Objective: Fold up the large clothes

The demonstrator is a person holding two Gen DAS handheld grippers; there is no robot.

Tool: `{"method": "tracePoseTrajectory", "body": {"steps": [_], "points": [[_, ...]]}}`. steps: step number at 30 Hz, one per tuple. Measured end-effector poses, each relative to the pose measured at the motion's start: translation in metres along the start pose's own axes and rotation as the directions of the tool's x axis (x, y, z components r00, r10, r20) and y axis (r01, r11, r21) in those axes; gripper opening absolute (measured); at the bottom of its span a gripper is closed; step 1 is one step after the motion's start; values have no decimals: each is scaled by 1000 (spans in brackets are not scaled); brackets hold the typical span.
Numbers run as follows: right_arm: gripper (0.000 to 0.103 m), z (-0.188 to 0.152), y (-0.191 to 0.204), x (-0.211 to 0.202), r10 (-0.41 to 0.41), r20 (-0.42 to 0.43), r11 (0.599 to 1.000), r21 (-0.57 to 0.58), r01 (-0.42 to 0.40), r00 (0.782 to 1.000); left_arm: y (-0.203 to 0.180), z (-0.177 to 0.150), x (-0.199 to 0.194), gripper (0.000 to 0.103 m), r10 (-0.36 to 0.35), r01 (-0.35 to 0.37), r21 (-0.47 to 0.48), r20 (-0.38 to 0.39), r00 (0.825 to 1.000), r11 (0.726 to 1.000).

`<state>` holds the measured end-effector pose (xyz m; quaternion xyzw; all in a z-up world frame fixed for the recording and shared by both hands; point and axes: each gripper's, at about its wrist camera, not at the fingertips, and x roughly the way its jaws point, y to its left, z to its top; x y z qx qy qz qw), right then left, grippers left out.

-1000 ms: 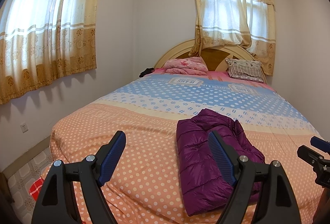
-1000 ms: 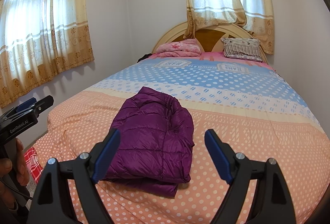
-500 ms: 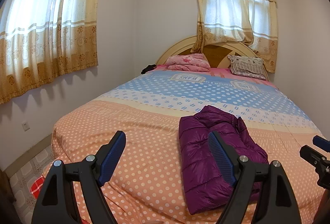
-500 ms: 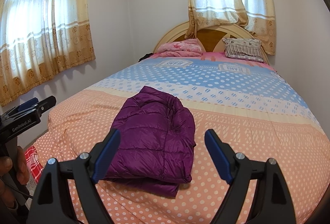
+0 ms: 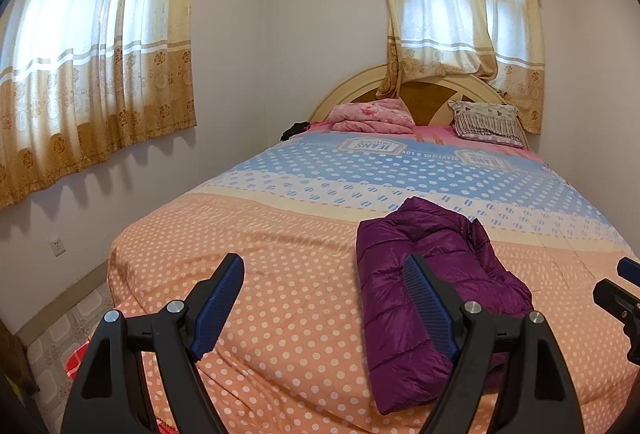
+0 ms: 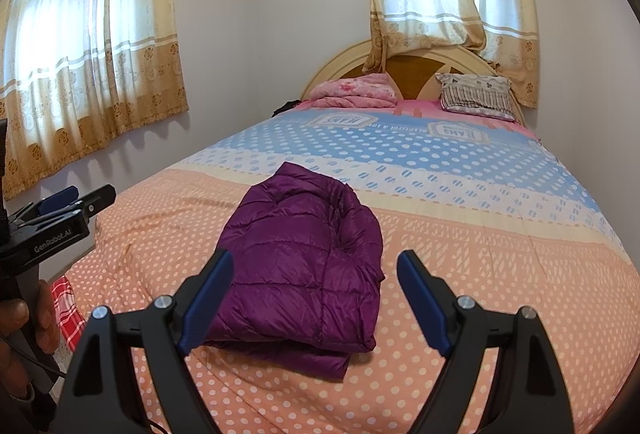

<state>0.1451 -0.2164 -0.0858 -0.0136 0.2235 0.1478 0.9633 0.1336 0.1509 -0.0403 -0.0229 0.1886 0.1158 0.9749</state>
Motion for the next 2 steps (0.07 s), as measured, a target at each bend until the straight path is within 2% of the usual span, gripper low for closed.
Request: {"method": "tracePoseTrajectory", "body": {"steps": [2], "points": [[86, -1, 0, 1, -1, -1, 1000, 2, 1, 1000, 0, 0, 0, 82, -3, 3, -2, 2, 1000, 1000]]}}
